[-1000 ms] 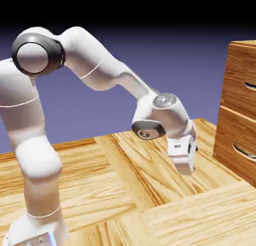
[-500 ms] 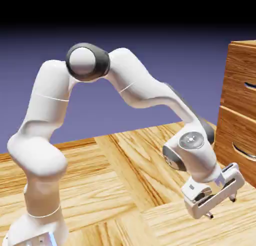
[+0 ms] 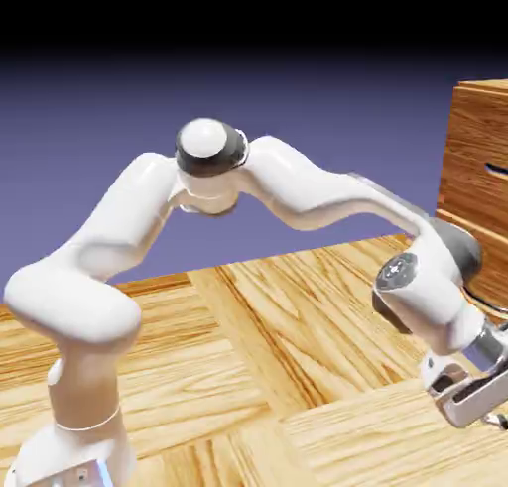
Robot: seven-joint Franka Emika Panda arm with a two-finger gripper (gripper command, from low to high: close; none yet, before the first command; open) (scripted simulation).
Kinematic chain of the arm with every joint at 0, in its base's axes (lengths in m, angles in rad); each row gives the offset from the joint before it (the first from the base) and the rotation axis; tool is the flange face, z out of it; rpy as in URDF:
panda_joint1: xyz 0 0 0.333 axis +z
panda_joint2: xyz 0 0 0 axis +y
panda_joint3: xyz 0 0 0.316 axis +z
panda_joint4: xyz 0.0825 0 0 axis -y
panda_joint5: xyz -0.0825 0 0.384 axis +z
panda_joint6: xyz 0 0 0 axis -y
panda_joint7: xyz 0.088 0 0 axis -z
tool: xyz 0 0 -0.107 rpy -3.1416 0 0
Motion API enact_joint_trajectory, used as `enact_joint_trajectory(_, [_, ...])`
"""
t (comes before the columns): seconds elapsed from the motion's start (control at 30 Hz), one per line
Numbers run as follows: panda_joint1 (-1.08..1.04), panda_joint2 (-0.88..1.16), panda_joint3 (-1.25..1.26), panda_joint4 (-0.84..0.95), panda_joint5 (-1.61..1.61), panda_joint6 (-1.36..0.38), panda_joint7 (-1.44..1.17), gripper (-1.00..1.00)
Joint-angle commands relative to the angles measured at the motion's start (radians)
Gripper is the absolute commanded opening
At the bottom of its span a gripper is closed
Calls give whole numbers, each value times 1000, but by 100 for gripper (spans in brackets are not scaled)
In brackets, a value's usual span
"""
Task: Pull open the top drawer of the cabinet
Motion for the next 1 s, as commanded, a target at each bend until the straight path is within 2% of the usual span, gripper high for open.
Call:
enact_joint_trajectory(0.0, [14, 34, -28, 20, 44, -8, 8, 0])
enact_joint_trajectory(0.6, [259, 648, -538, 372, 826, -154, 154, 0])
enact_joint_trajectory(0.67, [267, 667, -553, 383, 851, -159, 158, 0])
enact_joint_trajectory(0.97, [87, 634, -563, 697, 825, -29, 211, 0])
